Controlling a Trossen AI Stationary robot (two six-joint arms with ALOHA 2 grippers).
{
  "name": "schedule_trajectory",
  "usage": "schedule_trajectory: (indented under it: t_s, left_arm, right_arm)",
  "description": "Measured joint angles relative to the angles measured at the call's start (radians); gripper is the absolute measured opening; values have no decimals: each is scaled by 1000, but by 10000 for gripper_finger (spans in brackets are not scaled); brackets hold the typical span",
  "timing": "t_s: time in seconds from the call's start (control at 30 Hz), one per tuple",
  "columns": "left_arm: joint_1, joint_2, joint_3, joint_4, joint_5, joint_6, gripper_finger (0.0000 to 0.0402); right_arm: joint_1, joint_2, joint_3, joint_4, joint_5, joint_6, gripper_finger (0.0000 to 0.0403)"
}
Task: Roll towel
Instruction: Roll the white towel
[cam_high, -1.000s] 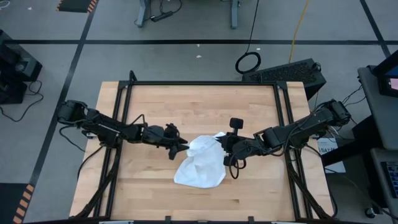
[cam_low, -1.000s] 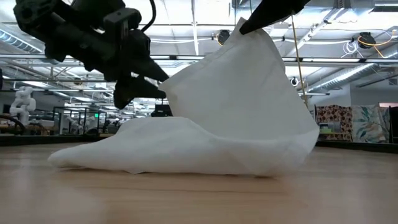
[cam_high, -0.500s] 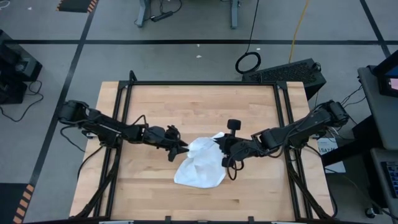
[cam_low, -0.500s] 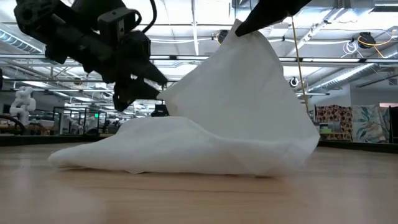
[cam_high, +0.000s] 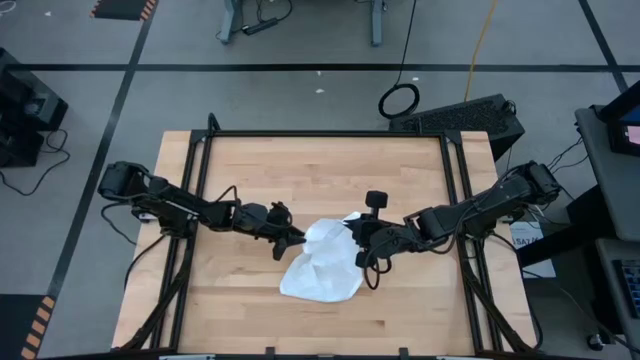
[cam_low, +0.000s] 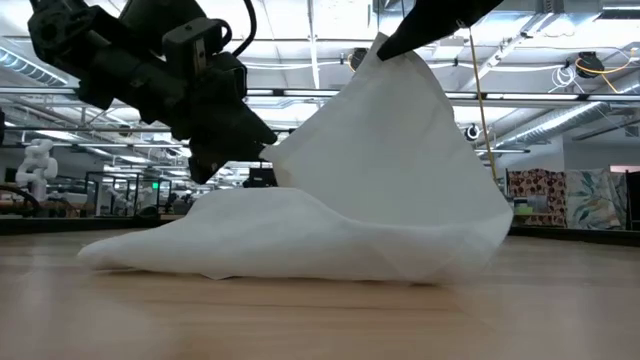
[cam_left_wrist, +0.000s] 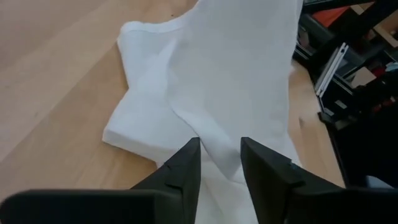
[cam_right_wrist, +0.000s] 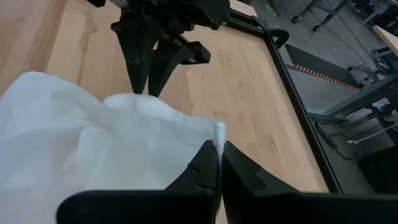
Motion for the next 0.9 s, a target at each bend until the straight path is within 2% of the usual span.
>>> schedule_trajectory:
  t_s: [0.17, 0.3, 0.43, 0.6, 0.7, 0.9]
  left_arm:
    - [0, 29, 0, 14, -19, 43, 59]
    - [0, 51, 0, 86, -37, 105, 8]
    - [0, 37, 1, 118, -38, 165, 4]
    - [19, -33, 1, 74, -38, 221, 2]
    - [43, -114, 2, -28, -47, 257, 2]
    - [58, -306, 31, -282, -145, 328, 1]
  right_arm:
    - [0, 0, 0, 22, 0, -16, 0]
    - [0, 0, 0, 27, 3, -23, 0]
    - [0, 0, 0, 31, 7, -29, 0]
    - [0, 0, 0, 30, 75, -33, 0]
    - [0, 0, 0, 30, 127, -34, 0]
    - [0, -1, 0, 41, 213, -33, 0]
